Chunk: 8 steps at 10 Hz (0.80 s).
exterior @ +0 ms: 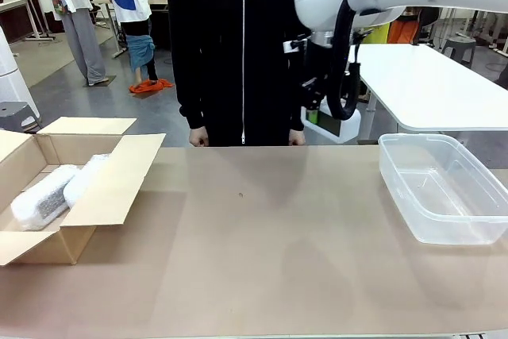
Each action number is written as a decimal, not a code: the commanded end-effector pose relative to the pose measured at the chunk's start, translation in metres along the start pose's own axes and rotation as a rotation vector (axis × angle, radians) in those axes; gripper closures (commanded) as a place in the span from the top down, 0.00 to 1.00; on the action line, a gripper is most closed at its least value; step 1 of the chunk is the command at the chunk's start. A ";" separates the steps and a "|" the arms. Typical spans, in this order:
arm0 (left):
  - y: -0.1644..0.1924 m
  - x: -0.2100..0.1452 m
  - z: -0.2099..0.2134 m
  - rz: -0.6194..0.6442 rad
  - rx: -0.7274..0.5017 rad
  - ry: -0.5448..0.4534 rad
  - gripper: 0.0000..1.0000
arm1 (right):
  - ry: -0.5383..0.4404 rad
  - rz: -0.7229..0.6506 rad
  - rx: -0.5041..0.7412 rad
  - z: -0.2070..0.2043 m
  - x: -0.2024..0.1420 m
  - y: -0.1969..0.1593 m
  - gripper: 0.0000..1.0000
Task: Separate and place wrapped and unwrapped clocks.
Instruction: If the picked Digital clock is wrapped, place it in the Package Box ; if not, place it in the Organizing box.
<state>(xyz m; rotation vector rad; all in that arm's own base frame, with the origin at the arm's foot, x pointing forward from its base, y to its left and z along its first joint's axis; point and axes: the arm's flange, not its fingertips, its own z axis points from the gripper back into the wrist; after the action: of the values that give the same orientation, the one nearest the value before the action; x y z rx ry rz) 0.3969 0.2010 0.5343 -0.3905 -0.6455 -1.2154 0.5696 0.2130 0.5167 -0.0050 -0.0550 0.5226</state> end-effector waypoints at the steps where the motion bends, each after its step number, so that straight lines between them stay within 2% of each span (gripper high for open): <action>1: 0.001 0.000 0.000 -0.010 0.003 -0.015 1.00 | 0.032 -0.121 0.029 -0.001 0.013 -0.026 0.50; 5: 0.001 0.000 0.000 -0.010 0.003 -0.015 1.00 | 0.087 -0.310 0.050 -0.023 -0.006 -0.112 0.50; 8: 0.001 0.000 0.000 -0.010 0.003 -0.015 1.00 | 0.109 -0.459 0.103 -0.038 -0.043 -0.176 0.50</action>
<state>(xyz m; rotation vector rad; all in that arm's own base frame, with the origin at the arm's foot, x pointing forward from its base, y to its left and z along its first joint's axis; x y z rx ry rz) 0.3969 0.2009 0.5342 -0.3910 -0.6450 -1.2155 0.6239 0.0473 0.4789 0.0317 0.0640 0.1282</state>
